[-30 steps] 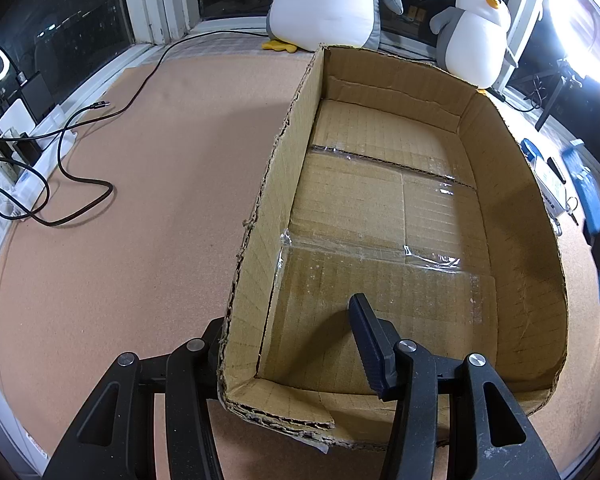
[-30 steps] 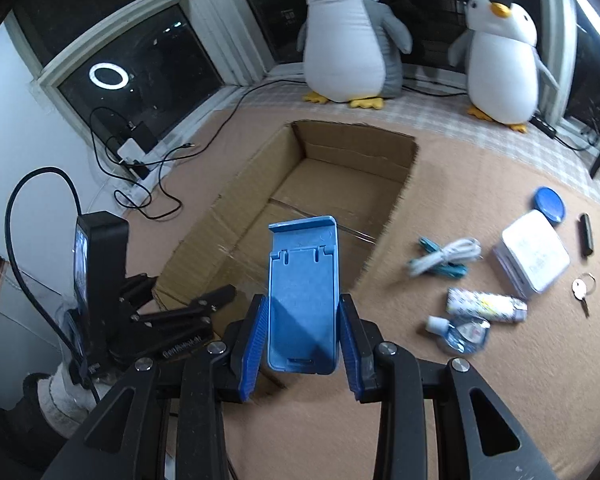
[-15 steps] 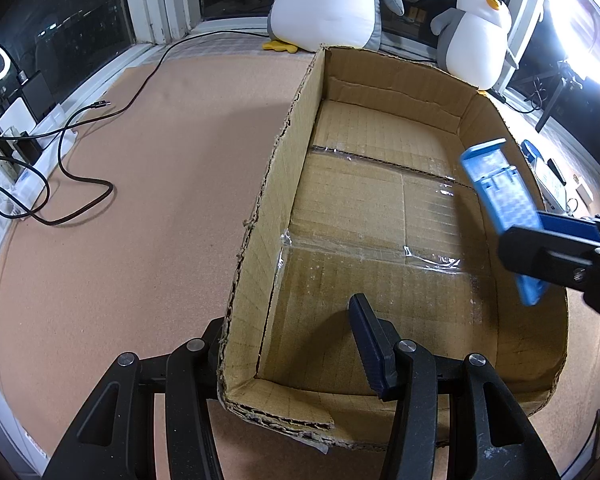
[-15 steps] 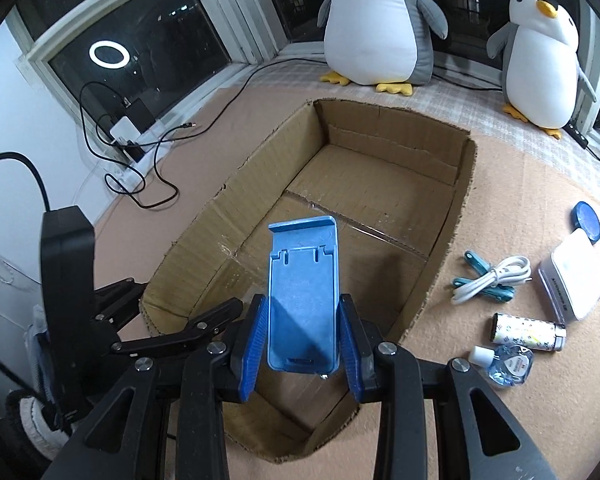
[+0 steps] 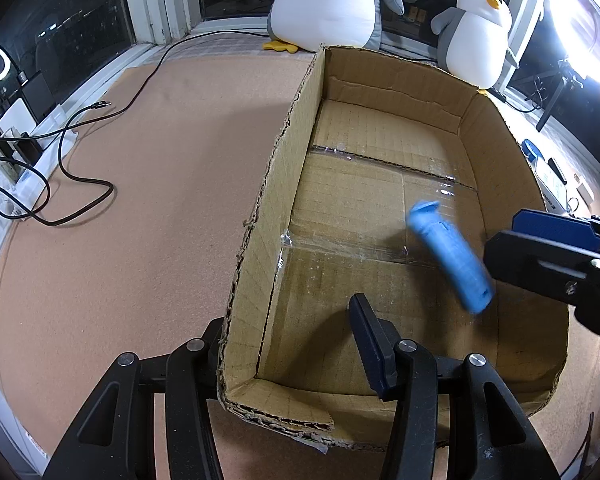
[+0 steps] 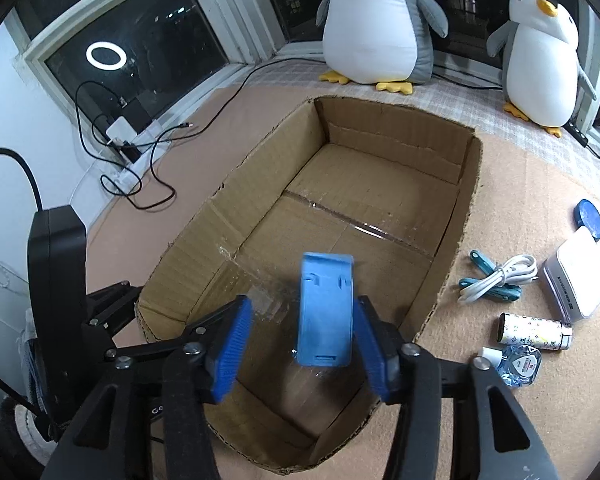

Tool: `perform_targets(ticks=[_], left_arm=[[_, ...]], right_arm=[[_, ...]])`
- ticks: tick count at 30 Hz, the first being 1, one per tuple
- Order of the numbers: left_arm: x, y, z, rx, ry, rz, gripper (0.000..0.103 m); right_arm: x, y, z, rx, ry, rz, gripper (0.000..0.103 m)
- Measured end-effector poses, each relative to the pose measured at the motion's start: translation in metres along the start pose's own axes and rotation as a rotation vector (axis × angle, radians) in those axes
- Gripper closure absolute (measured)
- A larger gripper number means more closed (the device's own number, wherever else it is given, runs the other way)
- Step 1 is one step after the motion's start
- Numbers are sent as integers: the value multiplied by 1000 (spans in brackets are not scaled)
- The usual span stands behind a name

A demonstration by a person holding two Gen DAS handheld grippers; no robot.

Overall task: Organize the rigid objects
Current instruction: 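Open the right tool to drop the phone stand into the box, then move the right tool to the blue eye-drop bottle and grasp it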

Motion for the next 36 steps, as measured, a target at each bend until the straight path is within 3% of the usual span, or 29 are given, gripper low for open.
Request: perform_targets(ticks=[10,17,19,21,27,36], left_arm=[[0,0,0,0,0,0,49],[0,0,0,0,1,-1,49],[0,0,0,0,0,-1,49],[0,0,0,0,1,-1,49],[0,0,0,1,2,-2,49],[0,0,1,2,4,-2,49]], right_arm=[[-9,-30,-16,5,70,-61,54],[-40,-68,-52,-35,151,-98,53],[-51,-74,-63,-61,167,-96,52],[-66,-79,-77,-80,191,-87,44],[-95,-79,-109,-105,240,-62,43],[-95,-49,-129,-70,254,-33,43]])
Point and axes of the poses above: each gripper's, at about its wrist camera, not at the fingertips, and y roughly the way its jaws point, z to its left, x to its top, the point moved 9 cm from there along y, roughly the way its jaws point, and after that the axes turned 14 degrees about -y, right-handed, at the moved point
